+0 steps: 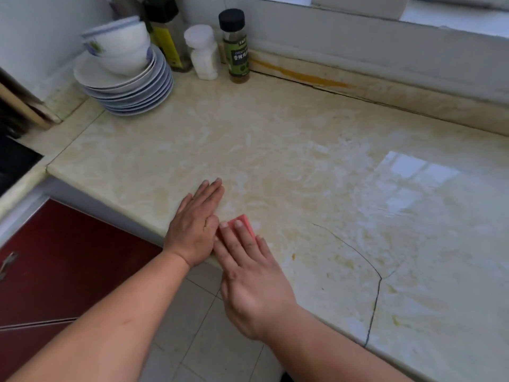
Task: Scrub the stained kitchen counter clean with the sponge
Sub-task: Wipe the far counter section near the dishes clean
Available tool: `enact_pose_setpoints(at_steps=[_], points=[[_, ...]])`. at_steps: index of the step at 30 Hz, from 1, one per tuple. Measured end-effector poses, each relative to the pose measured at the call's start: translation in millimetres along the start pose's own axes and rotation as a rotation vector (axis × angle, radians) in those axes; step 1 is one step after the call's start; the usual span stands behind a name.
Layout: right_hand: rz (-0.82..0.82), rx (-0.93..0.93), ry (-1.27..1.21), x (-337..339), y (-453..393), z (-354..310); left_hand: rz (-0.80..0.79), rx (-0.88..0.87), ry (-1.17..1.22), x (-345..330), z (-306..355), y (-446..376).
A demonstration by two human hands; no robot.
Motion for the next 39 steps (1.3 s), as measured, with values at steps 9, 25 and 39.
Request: enact_pose_setpoints(at_steps=[9, 25, 39], points=[[0.064, -0.231, 0.108, 47.2, 117.9, 98.7, -0.075, -0.007, -0.275, -10.9, 4.4, 1.1], [0.088, -0.205, 0.083, 69.6, 55.0, 124.1, -0.046, 0.007, -0.345, -11.2, 1.7, -2.7], [0.324, -0.935, 0.111, 126.7, 278.6, 296.6, -0.091, 0.043, -0.394, -12.4, 4.9, -2.3]])
Point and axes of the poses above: each hand's wrist, its own y-axis away from the middle knuckle, its own x-axis out of the back of the hand, z = x × y, the point moved 9 cm from there along -y, towards the middle knuckle, and after that the axes turned 2 degrees about -y, right-handed, at the moved point
